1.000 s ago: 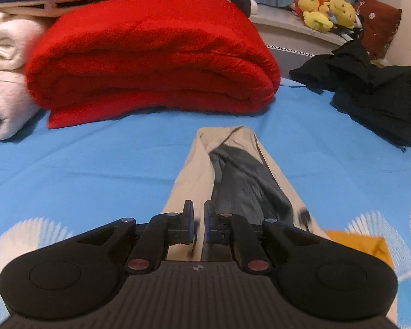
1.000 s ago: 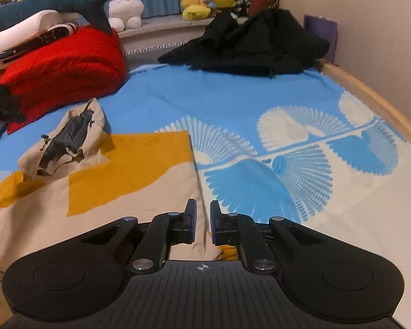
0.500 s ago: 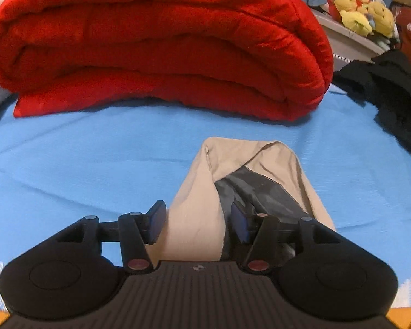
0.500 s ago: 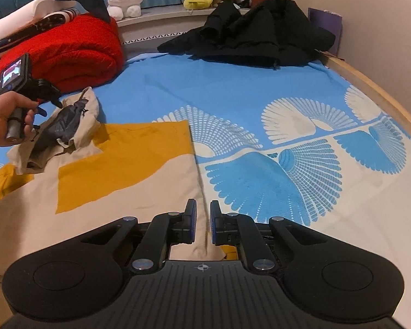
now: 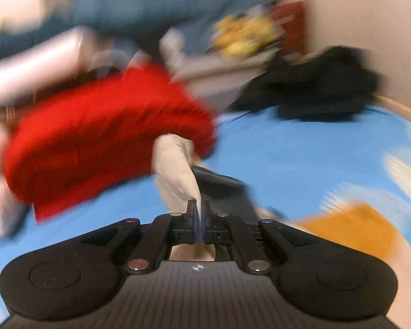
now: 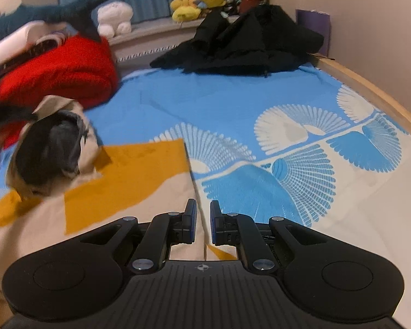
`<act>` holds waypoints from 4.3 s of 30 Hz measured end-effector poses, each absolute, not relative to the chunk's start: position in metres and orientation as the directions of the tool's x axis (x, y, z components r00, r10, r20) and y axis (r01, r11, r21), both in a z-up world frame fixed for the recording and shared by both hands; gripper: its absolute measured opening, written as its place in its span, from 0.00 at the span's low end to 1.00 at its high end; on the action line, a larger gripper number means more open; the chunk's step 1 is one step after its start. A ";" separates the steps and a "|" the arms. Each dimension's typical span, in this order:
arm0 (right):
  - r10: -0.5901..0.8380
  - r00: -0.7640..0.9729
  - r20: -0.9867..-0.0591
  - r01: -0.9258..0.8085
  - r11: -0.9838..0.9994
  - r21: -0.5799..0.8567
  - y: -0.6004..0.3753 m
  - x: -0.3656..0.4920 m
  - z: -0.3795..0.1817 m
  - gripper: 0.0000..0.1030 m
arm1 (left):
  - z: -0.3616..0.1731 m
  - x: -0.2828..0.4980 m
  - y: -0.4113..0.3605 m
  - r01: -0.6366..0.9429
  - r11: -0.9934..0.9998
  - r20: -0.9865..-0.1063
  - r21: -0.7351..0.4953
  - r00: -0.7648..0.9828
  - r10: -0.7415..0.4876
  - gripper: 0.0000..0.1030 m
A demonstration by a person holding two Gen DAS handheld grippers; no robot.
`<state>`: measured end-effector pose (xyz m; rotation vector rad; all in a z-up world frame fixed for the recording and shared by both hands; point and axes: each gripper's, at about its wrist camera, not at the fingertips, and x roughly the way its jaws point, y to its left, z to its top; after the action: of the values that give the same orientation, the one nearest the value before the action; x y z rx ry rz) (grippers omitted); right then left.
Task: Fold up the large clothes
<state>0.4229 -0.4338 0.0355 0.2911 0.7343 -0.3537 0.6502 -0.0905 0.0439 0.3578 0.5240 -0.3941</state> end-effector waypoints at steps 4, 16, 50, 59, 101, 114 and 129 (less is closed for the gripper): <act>-0.192 0.724 -0.662 0.416 0.887 0.198 -0.438 0.413 0.049 0.10 | 0.028 0.503 -0.054 0.587 0.763 -0.609 0.272 0.719 -0.336 0.04; -0.051 0.788 -0.614 0.346 0.862 0.372 -0.416 0.402 0.054 0.20 | 0.013 0.427 0.033 0.093 0.980 -0.720 -0.176 0.667 -0.193 0.10; 0.398 0.786 -0.473 0.084 0.689 0.720 -0.329 0.446 0.003 0.01 | -0.030 0.494 0.095 -0.088 0.760 -0.595 -0.644 0.682 -0.425 0.01; 0.356 0.539 -0.763 0.343 0.735 0.585 -0.324 0.456 -0.055 0.12 | -0.077 0.506 0.082 -0.258 0.890 -0.866 -0.376 0.441 -0.238 0.17; 0.162 0.668 -0.726 0.279 0.851 0.446 -0.307 0.467 -0.024 0.37 | -0.082 0.474 -0.031 0.222 0.937 -0.863 -0.270 0.376 -0.337 0.28; 0.135 0.515 -0.846 0.355 0.865 0.354 -0.315 0.468 -0.053 0.39 | -0.100 0.492 -0.003 0.024 0.985 -0.907 -0.170 0.386 -0.166 0.30; -0.016 0.862 -0.506 0.184 0.942 0.282 -0.317 0.412 0.079 0.40 | 0.049 0.428 0.015 0.149 0.977 -0.612 -0.152 0.762 -0.211 0.30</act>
<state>0.4119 -0.3167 0.0794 0.3306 0.5231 -0.1070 0.4282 0.0153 0.0490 -0.0966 0.6772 -0.1962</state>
